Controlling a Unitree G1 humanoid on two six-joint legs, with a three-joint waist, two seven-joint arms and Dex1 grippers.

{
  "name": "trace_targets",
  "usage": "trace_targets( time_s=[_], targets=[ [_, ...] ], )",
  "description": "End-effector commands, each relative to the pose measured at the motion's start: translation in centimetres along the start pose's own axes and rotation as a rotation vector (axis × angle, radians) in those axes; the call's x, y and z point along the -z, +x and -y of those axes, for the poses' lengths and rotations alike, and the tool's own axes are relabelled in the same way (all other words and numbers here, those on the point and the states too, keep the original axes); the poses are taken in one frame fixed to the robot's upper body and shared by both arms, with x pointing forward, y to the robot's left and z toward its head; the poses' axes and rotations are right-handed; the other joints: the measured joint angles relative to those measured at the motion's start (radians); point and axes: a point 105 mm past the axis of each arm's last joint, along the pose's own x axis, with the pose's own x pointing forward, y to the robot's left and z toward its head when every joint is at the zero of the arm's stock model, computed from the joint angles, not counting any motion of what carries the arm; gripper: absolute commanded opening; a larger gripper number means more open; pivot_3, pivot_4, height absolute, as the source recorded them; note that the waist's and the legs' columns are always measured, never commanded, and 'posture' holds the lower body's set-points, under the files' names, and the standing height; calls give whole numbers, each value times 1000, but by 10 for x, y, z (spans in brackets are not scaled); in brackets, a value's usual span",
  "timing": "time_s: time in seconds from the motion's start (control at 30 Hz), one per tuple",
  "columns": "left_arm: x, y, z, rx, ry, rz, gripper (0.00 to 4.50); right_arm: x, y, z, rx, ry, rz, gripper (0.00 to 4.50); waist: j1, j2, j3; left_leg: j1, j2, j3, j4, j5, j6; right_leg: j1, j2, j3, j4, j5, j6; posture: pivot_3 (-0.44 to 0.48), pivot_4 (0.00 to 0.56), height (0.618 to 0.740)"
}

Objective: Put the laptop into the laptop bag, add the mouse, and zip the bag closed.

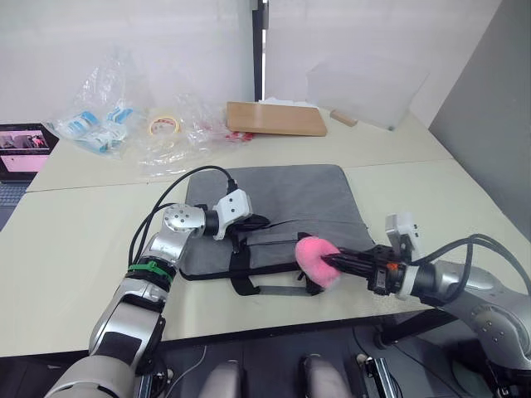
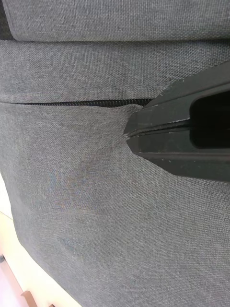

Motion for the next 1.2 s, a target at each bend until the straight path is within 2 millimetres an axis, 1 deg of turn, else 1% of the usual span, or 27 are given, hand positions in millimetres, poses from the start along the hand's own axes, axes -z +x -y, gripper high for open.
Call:
trace_targets(
  time_s=[0.03, 0.1, 0.17, 0.23, 0.27, 0.4, 0.57, 0.67, 0.77, 0.9, 1.03, 1.2],
  targets=[
    [74, -9, 46, 109, -184, -240, 0, -19, -17, 11, 85, 90, 134, 7, -4, 1, -3, 1, 0, 0, 0, 0, 0, 1, 0, 0, 0, 0, 0, 0, 150, 740],
    [77, -10, 49, 113, -184, -245, 0, -6, -26, 16, 146, 95, 103, 7, -4, 3, -5, 1, 1, 0, 0, 0, 0, 1, 0, 0, 0, 0, 0, 0, 150, 740],
    [77, -10, 49, 113, -183, -246, 0, 5, -31, 18, 178, 58, 59, 7, -5, 3, -8, 1, 0, 0, 0, -1, 1, 2, 1, 0, 0, 0, 0, 0, 150, 740],
    [76, -11, 47, 110, -182, -245, 0, 9, -36, 20, 196, 53, 54, 7, -12, 3, -8, 4, 0, 1, -1, -2, 3, 8, 0, 1, -1, -2, 2, 0, 150, 740],
    [76, -11, 46, 108, -181, -246, 0, 10, -38, 21, 202, 62, 62, 7, -15, 3, -8, 8, 1, 1, -3, -3, 4, 15, 0, 1, -4, -8, 11, 0, 150, 740],
    [76, -12, 45, 104, -174, -247, 0, 2, -53, 31, 252, 102, 126, 7, -22, 3, -9, 17, 4, 1, -6, -3, 5, 26, 1, 0, -11, -10, 12, 0, 150, 740],
    [77, -12, 44, 109, -153, -260, 0, -1, -68, 44, 330, 91, 140, 7, -21, 6, -10, 17, 5, 1, -7, -3, 5, 26, 1, 0, -13, -10, 12, 0, 150, 740],
    [76, -11, 45, 118, -145, -259, 0, -6, -75, 60, 403, 78, 165, 7, -21, 6, -10, 16, 5, 1, -7, -3, 5, 26, 1, 1, -13, -10, 12, 0, 150, 740],
    [75, -11, 45, 122, -139, -261, 0, -12, -78, 73, 453, 81, 184, 7, -22, 7, -11, 17, 5, 1, -7, -3, 5, 26, 1, 1, -13, -10, 12, 0, 150, 740],
    [75, -11, 43, 122, -136, -262, 0, -15, -77, 82, 493, 67, 181, 7, -21, 7, -11, 16, 5, 1, -7, -3, 5, 26, 1, 1, -13, -10, 12, 0, 150, 740],
    [74, -11, 44, 130, -134, -260, 0, -20, -68, 95, 538, 18, 173, 7, -23, 7, -11, 17, 4, 1, -7, -3, 5, 26, 1, 1, -13, -10, 12, 0, 150, 740],
    [73, -11, 45, 141, -128, -261, 0, -30, -55, 117, 622, -46, 178, 7, -23, 8, -11, 17, 4, 1, -7, -3, 5, 26, 1, 1, -14, -10, 12, 0, 150, 740]
  ],
)
